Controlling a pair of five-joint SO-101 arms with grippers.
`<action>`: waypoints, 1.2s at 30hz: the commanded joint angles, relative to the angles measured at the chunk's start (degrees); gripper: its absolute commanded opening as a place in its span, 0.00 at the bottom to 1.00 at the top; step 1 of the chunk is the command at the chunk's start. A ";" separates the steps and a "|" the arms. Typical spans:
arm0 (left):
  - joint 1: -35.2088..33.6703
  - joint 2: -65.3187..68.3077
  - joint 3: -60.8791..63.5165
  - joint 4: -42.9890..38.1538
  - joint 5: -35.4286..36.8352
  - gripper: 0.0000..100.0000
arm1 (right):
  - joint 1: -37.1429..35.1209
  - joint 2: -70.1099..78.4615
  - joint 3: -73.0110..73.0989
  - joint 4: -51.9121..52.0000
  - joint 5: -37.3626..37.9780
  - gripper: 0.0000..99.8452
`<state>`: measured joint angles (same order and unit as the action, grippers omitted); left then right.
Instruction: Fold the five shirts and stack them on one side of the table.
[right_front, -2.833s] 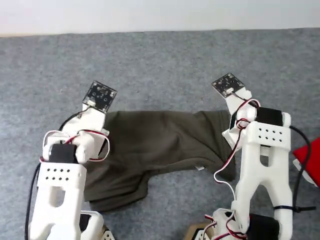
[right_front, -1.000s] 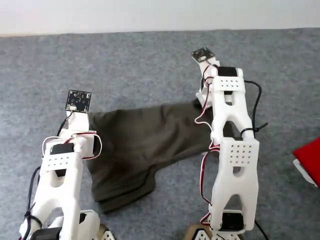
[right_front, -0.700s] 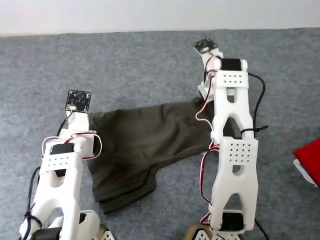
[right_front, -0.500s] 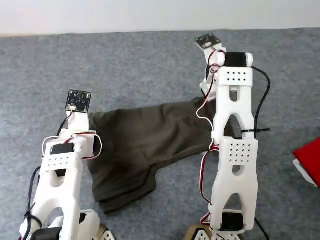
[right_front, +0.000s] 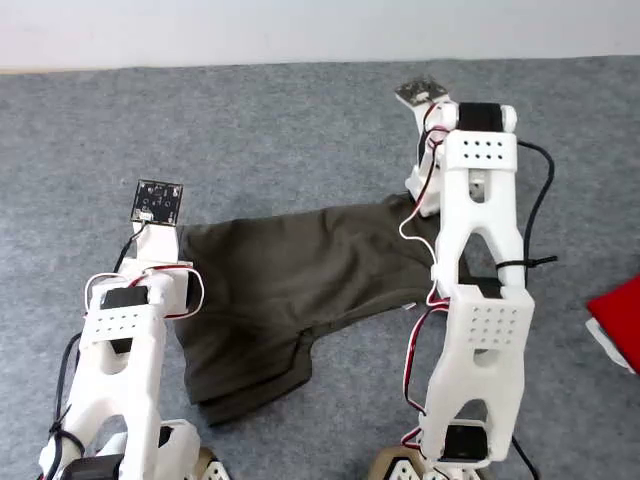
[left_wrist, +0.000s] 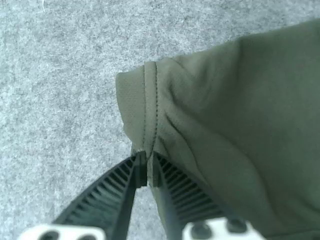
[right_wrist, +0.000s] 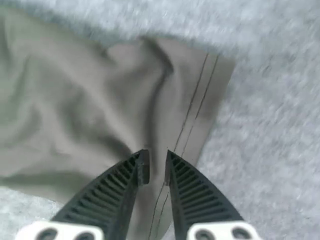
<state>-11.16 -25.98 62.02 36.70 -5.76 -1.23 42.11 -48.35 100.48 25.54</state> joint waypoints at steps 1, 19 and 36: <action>-0.09 -0.09 -1.54 0.62 0.18 0.03 | 1.19 -2.15 0.35 -1.19 -0.70 0.07; 1.49 0.53 4.00 -5.45 -2.81 0.00 | 6.02 16.48 -6.59 -21.67 -0.70 0.07; 1.41 12.04 -4.70 -0.18 -2.81 0.00 | 5.85 14.11 -25.67 2.51 -2.99 0.07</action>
<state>-9.93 -15.52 61.14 34.42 -8.22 2.81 58.99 -72.79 100.48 23.96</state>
